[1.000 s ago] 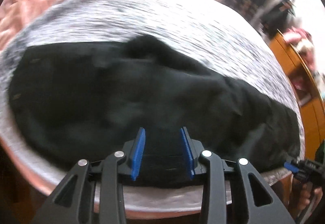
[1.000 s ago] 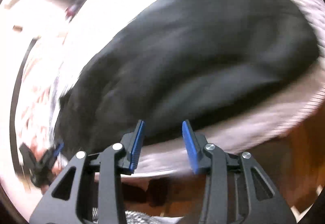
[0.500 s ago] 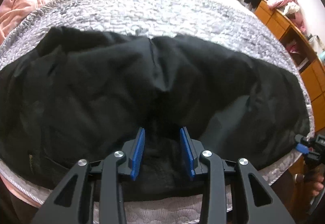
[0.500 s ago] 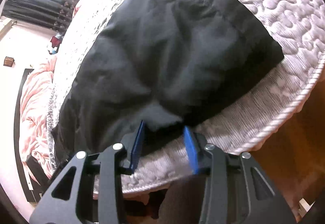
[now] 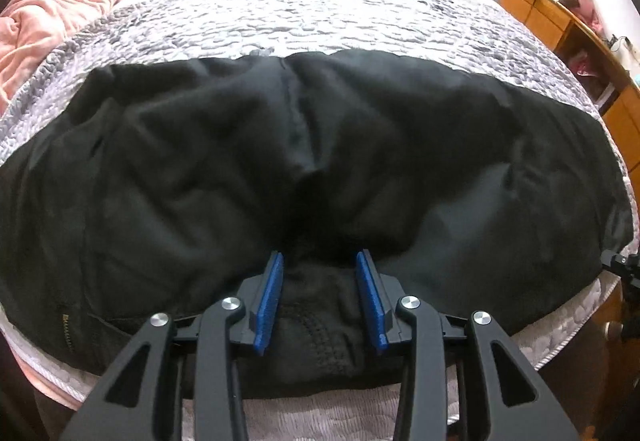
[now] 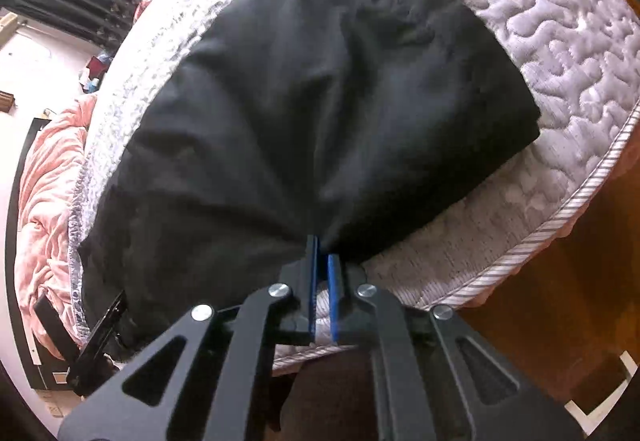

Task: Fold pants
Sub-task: 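Grasp the folded pants' edge with the right tool and lift it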

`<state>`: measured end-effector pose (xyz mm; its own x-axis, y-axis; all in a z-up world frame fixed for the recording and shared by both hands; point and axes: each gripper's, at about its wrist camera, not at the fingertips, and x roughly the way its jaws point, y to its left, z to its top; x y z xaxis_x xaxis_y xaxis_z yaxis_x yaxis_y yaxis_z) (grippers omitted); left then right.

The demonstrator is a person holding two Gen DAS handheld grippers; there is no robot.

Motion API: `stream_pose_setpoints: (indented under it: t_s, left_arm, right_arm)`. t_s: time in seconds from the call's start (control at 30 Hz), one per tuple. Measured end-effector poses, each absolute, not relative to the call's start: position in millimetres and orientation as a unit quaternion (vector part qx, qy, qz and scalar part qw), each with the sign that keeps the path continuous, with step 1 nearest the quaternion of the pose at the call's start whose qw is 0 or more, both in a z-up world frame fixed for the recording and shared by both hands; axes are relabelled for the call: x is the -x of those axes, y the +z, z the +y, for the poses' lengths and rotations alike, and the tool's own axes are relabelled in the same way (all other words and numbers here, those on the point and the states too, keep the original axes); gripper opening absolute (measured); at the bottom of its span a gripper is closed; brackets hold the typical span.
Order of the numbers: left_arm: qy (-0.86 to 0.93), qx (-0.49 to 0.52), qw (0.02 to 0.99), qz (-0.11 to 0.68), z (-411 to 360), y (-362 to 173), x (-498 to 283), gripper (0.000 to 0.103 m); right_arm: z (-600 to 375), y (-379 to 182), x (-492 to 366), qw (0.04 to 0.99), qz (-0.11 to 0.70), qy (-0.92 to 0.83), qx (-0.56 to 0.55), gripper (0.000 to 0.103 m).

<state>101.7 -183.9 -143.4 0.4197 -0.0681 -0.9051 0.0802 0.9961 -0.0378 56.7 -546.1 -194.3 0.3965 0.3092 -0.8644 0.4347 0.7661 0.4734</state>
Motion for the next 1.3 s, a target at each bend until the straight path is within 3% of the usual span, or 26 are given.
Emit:
stream_pose_setpoints:
  t_s: [0.17,0.23,0.33,0.6,0.77,0.8,0.93,1.17,1.3]
  left_arm:
    - [-0.074,0.010,0.856,0.512,-198.7,-112.6,-97.3,0.039]
    - [-0.104,0.012,0.855,0.508,-213.1,-106.3,-96.3,0.044]
    - [-0.130,0.003,0.848,0.514,-233.4,-111.4,-99.5,0.044]
    - [-0.117,-0.024,0.837,0.534,-245.0,-141.6,-104.6,0.048]
    - [-0.113,-0.022,0.833,0.540,-239.7,-148.0,-110.1,0.048]
    - [-0.113,-0.022,0.833,0.541,-239.5,-149.2,-110.9,0.048]
    - [-0.109,-0.009,0.834,0.540,-235.8,-148.9,-112.4,0.047]
    - [-0.111,0.013,0.868,0.484,-243.1,-120.0,-113.4,0.047]
    - [-0.106,0.021,0.835,0.540,-245.9,-157.0,-130.0,0.047]
  right_arm:
    - [-570.3,-170.3,-35.0,0.776,0.516,-0.052,-0.359,0.034]
    - [-594.5,-172.2,-23.0,0.762,0.502,-0.063,-0.405,0.046]
    - [-621.1,-183.1,-15.5,0.746,0.502,-0.093,-0.427,0.052]
    - [-632.5,-206.5,-30.6,0.721,0.496,-0.060,-0.480,0.052]
    - [-631.8,-210.6,-49.8,0.719,0.472,-0.044,-0.509,0.070]
    - [-631.9,-210.0,-52.2,0.718,0.468,-0.040,-0.513,0.070]
    - [-628.2,-205.4,-62.8,0.726,0.476,-0.051,-0.493,0.015]
    - [-604.2,-117.6,-81.9,0.824,0.410,0.013,-0.392,0.011]
    - [-611.6,-160.2,-85.1,0.794,0.472,-0.059,-0.379,0.011]
